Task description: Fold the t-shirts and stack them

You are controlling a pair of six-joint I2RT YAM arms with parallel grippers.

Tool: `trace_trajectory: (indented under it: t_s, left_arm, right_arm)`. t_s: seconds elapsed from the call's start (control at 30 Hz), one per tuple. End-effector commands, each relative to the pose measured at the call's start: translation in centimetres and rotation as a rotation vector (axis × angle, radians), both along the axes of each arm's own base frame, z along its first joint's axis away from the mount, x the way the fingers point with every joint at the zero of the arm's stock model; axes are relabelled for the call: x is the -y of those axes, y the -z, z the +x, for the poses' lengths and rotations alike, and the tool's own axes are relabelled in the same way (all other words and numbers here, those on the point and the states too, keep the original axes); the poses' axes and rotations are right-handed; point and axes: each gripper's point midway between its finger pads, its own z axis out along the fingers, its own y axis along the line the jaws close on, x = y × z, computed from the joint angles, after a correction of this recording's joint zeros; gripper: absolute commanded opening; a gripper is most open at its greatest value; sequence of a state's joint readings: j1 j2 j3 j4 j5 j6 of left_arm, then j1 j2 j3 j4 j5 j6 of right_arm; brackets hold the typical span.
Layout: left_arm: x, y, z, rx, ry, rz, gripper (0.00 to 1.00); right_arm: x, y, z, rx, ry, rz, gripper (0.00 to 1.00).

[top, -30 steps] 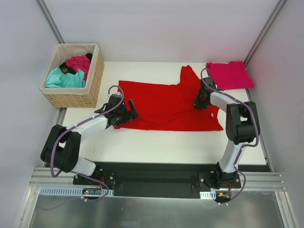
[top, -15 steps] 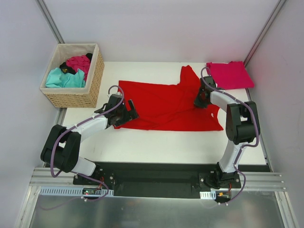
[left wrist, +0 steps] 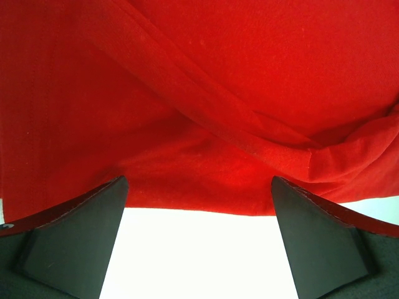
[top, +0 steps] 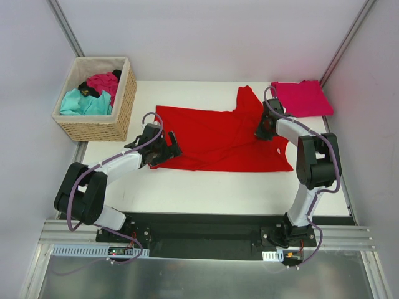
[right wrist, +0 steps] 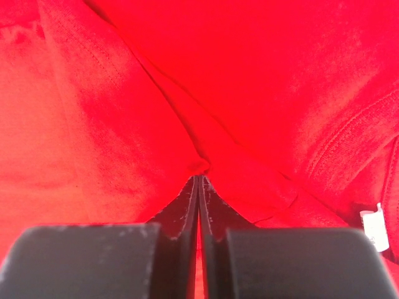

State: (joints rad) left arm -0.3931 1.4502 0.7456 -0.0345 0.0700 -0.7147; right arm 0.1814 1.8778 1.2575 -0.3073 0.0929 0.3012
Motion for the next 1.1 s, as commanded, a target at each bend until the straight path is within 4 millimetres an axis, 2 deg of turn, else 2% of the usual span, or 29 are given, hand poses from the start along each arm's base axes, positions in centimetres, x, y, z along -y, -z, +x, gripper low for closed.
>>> trace_trajectory:
  t_s: [0.0,0.33,0.37,0.43,0.7,0.9,1.07]
  left_arm:
    - [0.2,-1.1,1.1,0.045,0.002,0.003,0.99]
    - [0.1,-1.0,1.1,0.045,0.001,0.007,0.99]
    - [0.1,-1.1,1.1,0.046,0.001,0.006,0.99]
    - [0.2,-1.0,1.1,0.043,0.002,0.006,0.99]
    - [0.1,-1.1,1.3,0.049,0.003,0.011,0.99]
    - [0.0,-1.0,1.3,0.048,0.001,0.012,0.99]
    - [-0.1,-1.0,1.2,0.048,0.001,0.013,0.99]
  right_arm:
    - [0.1,-0.6,0.8,0.016,0.004,-0.004,0.01]
    - [-0.3,-0.8,0.8,0.024,-0.005,-0.009,0.01]
    - [-0.3,-0.8,0.8,0.023,-0.007,-0.010,0.09]
    - [-0.3,-0.6,0.6,0.014,-0.007,-0.013,0.18]
    - [-0.3,-0.2,0.8,0.007,-0.007,-0.018,0.21]
    - [-0.5,0.1,0.7,-0.002,-0.011,-0.017,0.20]
    - [-0.7,0.3,0.7,-0.006,-0.015,-0.016,0.01]
